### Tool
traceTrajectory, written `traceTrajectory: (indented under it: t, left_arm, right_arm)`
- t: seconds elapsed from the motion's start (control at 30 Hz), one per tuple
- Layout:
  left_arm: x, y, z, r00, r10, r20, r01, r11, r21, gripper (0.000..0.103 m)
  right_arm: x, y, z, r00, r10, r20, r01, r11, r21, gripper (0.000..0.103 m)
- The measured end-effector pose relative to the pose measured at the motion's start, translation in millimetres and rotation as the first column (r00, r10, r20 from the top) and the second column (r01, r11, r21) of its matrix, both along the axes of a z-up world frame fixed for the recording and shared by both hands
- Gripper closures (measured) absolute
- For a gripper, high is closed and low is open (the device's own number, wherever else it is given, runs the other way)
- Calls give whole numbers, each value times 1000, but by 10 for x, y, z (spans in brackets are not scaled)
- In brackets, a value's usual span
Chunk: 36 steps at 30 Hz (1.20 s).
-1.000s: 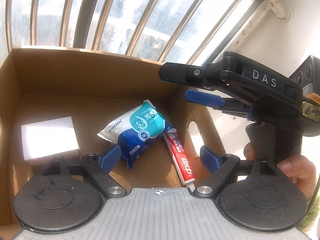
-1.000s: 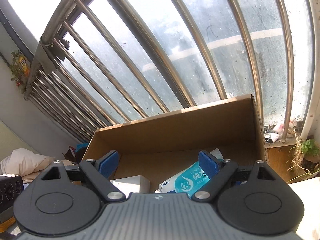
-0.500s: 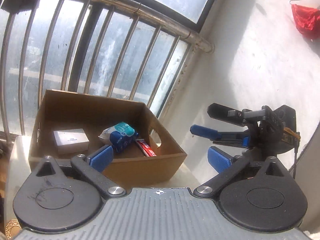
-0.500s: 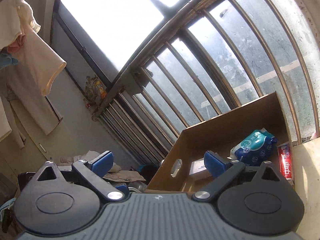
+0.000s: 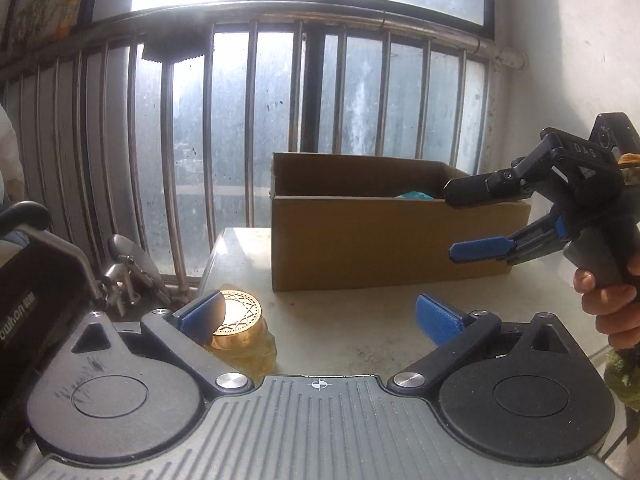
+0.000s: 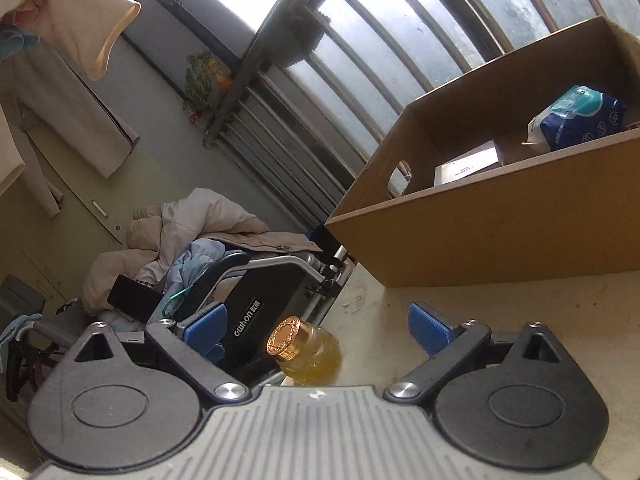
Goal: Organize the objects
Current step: 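Move the right tool to the gold-lidded glass jar and close on it, then lift the glass jar off the table with the right gripper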
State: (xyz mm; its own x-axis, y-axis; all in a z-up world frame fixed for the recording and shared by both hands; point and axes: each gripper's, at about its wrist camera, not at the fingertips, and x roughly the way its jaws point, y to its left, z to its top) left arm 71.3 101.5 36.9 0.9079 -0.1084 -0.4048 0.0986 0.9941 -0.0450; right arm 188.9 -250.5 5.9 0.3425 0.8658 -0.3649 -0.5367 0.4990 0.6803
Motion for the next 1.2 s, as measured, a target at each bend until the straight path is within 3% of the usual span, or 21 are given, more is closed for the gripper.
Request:
traceTrajectory:
  t: [0.13, 0.27, 0.63, 0.8, 1.2]
  left_arm:
    - [168, 152, -184, 996, 64, -69, -62, 998, 27, 1]
    - [345, 325, -334, 989, 89, -121, -93, 995, -26, 1]
    - [540, 455, -588, 981, 76, -178, -88, 994, -59, 4]
    - [559, 482, -624, 979, 61, -193, -77, 994, -77, 9]
    - [547, 406, -631, 978, 44, -202, -62, 994, -86, 11]
  right_arm:
    - [41, 372, -119, 997, 69, -32, -70, 997, -37, 8]
    - [79, 719, -149, 991, 131, -26, -133, 987, -88, 12]
    - [149, 1454, -293, 968, 251, 11, -241, 940, -243, 26]
    - [182, 1582, -339, 961, 278, 10, -265, 925, -271, 35]
    - [191, 1538, -345, 966, 260, 15, -247, 932, -265, 37]
